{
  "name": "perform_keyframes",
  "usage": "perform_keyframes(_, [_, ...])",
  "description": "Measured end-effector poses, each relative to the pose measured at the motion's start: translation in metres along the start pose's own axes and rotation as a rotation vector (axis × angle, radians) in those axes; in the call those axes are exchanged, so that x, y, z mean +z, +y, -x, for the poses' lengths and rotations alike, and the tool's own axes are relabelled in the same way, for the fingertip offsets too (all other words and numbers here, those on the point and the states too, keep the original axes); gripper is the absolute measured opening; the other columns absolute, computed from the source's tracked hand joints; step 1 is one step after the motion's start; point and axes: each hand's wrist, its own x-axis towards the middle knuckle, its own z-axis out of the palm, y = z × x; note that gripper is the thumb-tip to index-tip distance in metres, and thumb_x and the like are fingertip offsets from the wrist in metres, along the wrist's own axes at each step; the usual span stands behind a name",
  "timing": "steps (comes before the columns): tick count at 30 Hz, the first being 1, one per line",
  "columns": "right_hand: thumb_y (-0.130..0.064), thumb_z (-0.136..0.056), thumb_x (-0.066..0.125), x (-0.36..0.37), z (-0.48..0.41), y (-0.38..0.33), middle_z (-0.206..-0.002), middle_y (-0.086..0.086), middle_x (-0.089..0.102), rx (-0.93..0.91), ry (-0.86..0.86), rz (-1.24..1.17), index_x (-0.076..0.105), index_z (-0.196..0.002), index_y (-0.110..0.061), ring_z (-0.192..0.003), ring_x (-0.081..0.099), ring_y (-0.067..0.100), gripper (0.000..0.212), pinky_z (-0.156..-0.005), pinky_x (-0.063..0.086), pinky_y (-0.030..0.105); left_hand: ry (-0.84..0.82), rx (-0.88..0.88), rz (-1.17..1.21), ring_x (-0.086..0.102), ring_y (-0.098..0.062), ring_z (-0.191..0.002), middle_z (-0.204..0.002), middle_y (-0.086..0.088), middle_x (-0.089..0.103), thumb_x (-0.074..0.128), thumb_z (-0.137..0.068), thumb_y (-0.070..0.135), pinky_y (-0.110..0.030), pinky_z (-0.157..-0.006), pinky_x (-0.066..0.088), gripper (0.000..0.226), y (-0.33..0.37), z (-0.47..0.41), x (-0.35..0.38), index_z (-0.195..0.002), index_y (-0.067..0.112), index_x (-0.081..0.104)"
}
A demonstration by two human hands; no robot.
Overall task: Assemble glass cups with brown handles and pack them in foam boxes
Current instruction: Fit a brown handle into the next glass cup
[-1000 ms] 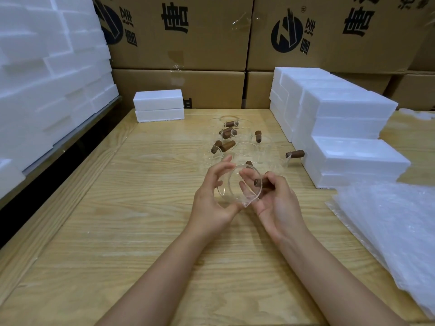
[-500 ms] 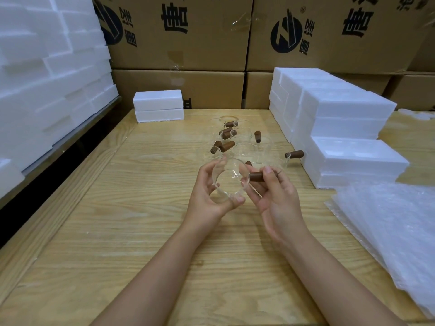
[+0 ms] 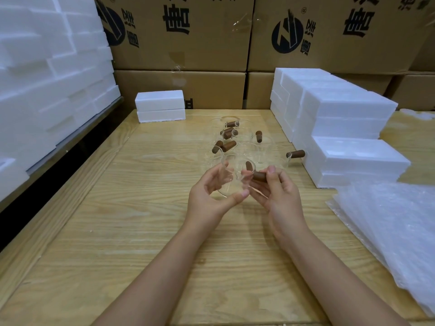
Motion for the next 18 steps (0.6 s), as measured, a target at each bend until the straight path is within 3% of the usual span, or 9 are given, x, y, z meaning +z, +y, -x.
perform_keyframes(3, [-0.029,-0.097,0.047,-0.001,0.002,-0.002,-0.084,0.008,0.073,-0.18,0.062,0.263,0.055,-0.084,-0.013,-0.076,0.07,0.019,0.022,-0.071,0.056,0.029,-0.007,-0.07,0.023,0.068,-0.011,-0.1,-0.105,0.002,0.073,0.091,-0.055,0.025,-0.022,-0.085,0.054,0.071,-0.002,-0.001,0.001,-0.119,0.024,0.061])
perform_keyframes(7, [-0.03,-0.098,0.046,-0.003,0.008,-0.006,-0.074,-0.029,0.065,-0.45,0.075,0.648,0.052,-0.081,-0.024,-0.068,0.06,-0.008,0.019,-0.061,0.04,0.007,-0.05,-0.145,0.071,0.071,-0.011,-0.094,-0.096,0.005,0.075,0.079,-0.062,0.031,-0.019,-0.081,0.053,0.058,-0.002,-0.001,0.003,-0.117,0.022,0.061])
perform_keyframes(10, [-0.021,-0.098,0.049,-0.004,0.008,-0.008,-0.073,-0.02,0.066,-0.524,0.026,0.687,0.052,-0.087,-0.021,-0.078,0.061,-0.01,0.011,-0.065,0.041,0.004,-0.054,-0.154,0.081,0.072,-0.009,-0.084,-0.087,0.004,0.076,0.075,-0.066,0.031,-0.014,-0.075,0.051,0.046,0.001,-0.002,0.003,-0.108,0.015,0.067])
perform_keyframes(12, [-0.017,-0.096,0.052,-0.004,0.008,-0.009,-0.085,-0.013,0.067,-0.553,-0.048,0.724,0.052,-0.094,-0.02,-0.085,0.062,-0.004,0.004,-0.069,0.043,0.007,-0.03,-0.172,0.113,0.072,-0.011,-0.073,-0.081,-0.002,0.075,0.072,-0.067,0.031,-0.014,-0.069,0.051,0.04,0.004,-0.002,0.002,-0.101,0.009,0.069])
perform_keyframes(14, [-0.014,-0.094,0.055,-0.005,0.008,-0.011,-0.09,-0.004,0.068,-0.596,-0.122,0.755,0.049,-0.097,-0.026,-0.088,0.063,0.003,0.013,-0.073,0.045,0.011,-0.026,-0.203,0.118,0.07,-0.013,-0.061,-0.082,-0.007,0.074,0.069,-0.067,0.033,-0.017,-0.065,0.052,0.041,0.005,-0.004,-0.001,-0.094,0.003,0.069])
perform_keyframes(18, [-0.017,-0.09,0.058,-0.009,0.007,-0.015,-0.093,-0.008,0.065,-0.699,-0.223,0.868,0.053,-0.103,-0.02,-0.091,0.064,0.017,0.014,-0.079,0.05,0.026,-0.038,-0.238,0.131,0.058,-0.011,-0.045,-0.083,-0.025,0.059,0.084,-0.063,0.042,-0.022,-0.056,0.051,0.068,0.005,-0.006,-0.005,-0.095,-0.015,0.063])
